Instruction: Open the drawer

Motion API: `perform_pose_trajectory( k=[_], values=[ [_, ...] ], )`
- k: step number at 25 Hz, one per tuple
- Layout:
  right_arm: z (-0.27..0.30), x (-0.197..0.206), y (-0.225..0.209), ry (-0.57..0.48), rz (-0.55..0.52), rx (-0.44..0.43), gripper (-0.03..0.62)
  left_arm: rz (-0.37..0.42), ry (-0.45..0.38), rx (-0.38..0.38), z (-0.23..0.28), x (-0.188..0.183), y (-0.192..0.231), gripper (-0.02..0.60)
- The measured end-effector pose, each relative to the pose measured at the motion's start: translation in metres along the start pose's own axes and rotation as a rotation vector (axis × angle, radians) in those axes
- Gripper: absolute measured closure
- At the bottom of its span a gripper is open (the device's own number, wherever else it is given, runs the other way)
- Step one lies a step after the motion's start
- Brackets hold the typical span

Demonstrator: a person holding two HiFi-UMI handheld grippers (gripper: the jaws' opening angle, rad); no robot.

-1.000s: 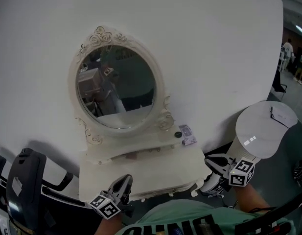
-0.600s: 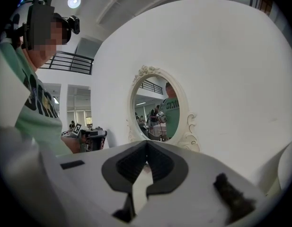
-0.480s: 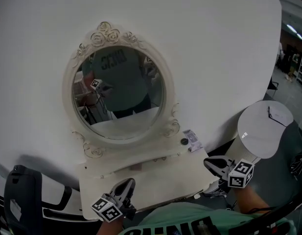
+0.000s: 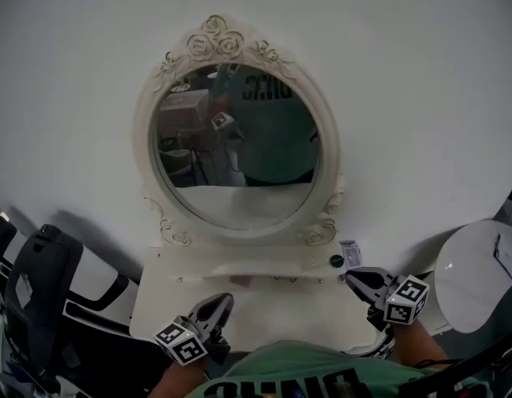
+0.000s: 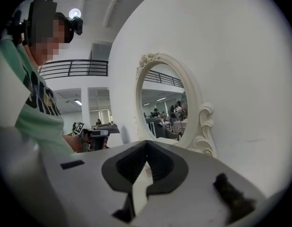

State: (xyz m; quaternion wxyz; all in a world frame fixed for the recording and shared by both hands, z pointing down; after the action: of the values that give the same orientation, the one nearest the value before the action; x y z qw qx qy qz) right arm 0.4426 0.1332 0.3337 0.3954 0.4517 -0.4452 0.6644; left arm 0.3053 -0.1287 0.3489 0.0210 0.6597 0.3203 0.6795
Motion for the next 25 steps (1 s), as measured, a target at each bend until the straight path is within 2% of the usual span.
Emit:
perform_pose_trajectory(
  k=[6, 13, 18, 25],
  values=[
    [0.020, -0.011, -0.048, 0.037, -0.025, -0.186, 0.583, 0.009, -0.078, -0.188, 0.017, 0.011, -0.016, 0.581],
    [0.058, -0.012, -0.058, 0.072, -0.038, -0.368, 0.583, 0.050, -0.123, -0.363, 0.006, 0.019, -0.028, 0.581],
    [0.097, -0.006, -0.029, 0.105, -0.047, -0.497, 0.583, 0.062, -0.171, -0.465, -0.028, 0.017, -0.037, 0.581],
    [0.145, 0.005, 0.050, 0.146, -0.072, -0.674, 0.583, 0.059, -0.240, -0.616, -0.110, 0.024, -0.055, 0.581]
  ],
)
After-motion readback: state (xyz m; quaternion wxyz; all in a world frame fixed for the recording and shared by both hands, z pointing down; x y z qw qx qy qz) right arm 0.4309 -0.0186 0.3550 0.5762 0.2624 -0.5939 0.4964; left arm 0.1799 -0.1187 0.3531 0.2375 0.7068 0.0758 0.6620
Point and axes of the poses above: the fingertips, and each gripper's own axes: z forward along the fingers, y to its left, x out of its underside, the point moved 2 cm from there along -z, backward along the fingers, and after that the axes turned 3 degrees about z, right-handed, at the moved point
